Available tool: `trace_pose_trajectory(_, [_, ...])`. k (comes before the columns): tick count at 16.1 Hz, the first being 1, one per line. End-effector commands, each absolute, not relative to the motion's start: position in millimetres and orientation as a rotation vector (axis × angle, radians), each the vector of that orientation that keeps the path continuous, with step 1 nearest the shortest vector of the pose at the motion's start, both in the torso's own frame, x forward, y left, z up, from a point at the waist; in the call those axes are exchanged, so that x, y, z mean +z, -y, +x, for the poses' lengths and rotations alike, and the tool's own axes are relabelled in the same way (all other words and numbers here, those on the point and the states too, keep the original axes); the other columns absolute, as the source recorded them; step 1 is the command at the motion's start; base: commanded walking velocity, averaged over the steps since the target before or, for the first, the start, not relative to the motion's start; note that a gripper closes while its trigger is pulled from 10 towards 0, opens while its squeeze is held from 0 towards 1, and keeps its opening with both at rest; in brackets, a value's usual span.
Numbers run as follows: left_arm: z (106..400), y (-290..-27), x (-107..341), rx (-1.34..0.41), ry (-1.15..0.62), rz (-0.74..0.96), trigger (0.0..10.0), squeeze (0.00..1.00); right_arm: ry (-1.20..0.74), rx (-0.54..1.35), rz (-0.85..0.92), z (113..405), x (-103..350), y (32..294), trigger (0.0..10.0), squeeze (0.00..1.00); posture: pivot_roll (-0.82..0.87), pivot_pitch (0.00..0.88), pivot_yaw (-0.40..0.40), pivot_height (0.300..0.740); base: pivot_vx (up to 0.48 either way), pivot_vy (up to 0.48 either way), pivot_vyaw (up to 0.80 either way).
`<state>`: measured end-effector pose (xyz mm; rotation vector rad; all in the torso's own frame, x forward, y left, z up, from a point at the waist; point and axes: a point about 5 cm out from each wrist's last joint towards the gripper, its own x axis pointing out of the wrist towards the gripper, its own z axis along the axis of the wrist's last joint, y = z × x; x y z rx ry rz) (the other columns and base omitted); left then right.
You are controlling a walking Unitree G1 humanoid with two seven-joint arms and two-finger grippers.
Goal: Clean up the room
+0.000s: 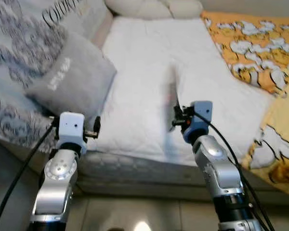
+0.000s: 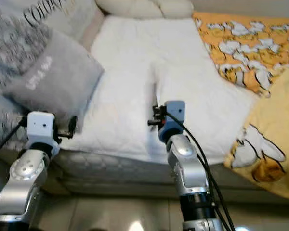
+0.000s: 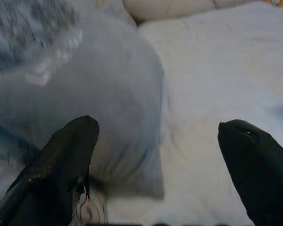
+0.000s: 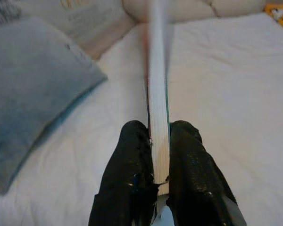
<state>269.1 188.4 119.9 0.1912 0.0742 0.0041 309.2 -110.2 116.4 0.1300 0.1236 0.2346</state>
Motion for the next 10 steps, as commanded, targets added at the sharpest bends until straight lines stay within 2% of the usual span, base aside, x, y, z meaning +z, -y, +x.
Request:
trace_pose_trajectory(1, [269.6, -179.7, 121.2, -0.029, -0.069, 0.186, 10.0, 0.4, -0.072, 0.222, 0.141, 311.1, 125.8, 117.2, 10.0, 0.0, 0.06, 0.0, -0.012, 0.74, 0.356, 0.0, 0.0])
trace_pose_trajectory(10, [267.4, -180.6, 120.9, -0.03, -0.074, 0.187, 10.0, 0.4, -0.086, 0.262, 0.119, 312.1, 123.8, 111.0, 10.0, 0.0, 0.06, 0.0, -0.014, 0.74, 0.355, 0.0, 0.0])
